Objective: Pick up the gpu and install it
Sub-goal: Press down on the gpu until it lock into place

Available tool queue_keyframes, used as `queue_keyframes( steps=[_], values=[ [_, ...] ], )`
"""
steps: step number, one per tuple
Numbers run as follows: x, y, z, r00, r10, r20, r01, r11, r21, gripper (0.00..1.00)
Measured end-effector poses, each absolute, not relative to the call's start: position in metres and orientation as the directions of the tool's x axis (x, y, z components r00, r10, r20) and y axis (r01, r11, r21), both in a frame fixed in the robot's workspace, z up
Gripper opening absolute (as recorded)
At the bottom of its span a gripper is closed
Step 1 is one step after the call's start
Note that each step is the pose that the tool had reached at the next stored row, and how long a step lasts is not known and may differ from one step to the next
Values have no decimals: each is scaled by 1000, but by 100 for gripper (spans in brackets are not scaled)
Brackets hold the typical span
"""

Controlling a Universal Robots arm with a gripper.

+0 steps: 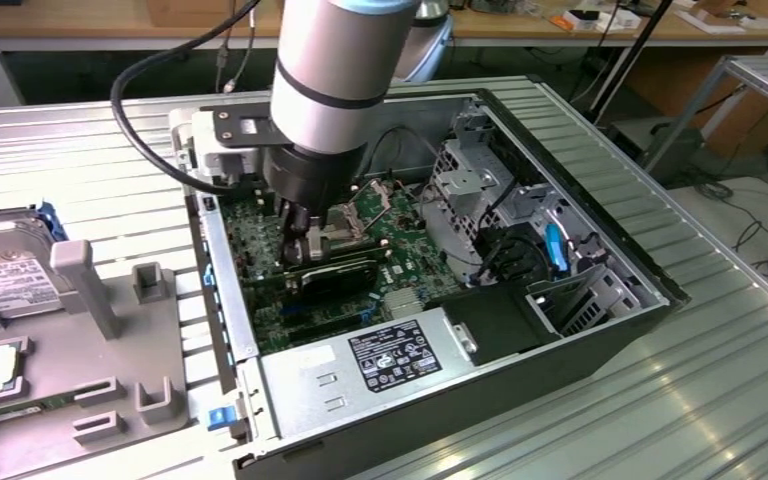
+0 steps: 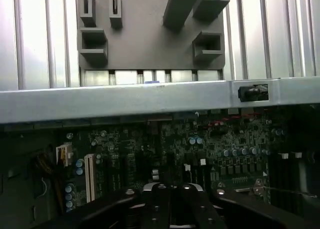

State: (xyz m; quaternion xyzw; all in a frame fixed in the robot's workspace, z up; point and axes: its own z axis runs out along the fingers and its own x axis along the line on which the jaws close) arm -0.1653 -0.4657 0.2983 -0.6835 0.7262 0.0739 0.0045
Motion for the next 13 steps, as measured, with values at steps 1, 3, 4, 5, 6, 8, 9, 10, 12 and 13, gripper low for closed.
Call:
queue_keyframes(
  steps=[1,3,4,5,6,8,9,10,12,13],
  values=[
    [-162,-466,298,-65,-992,-108,-994,55,97,11],
    [-153,-466,298,-64,-992,-109,-995,55,86,11],
    [-149,-466,297,-63,-992,-109,-995,55,79,11],
    [-146,-466,297,-62,-992,-109,-996,55,70,11],
    [-144,-466,296,-62,-992,-109,-996,55,65,11],
    [-143,-466,293,-61,-992,-109,-997,55,60,11],
    [-143,-466,291,-61,-992,-109,-997,55,60,11],
    [-143,-466,289,-61,-992,-109,-997,55,60,11],
    [-143,-466,281,-61,-992,-109,-997,55,60,11],
    [-143,-467,279,-61,-992,-109,-997,55,60,11]
  ],
)
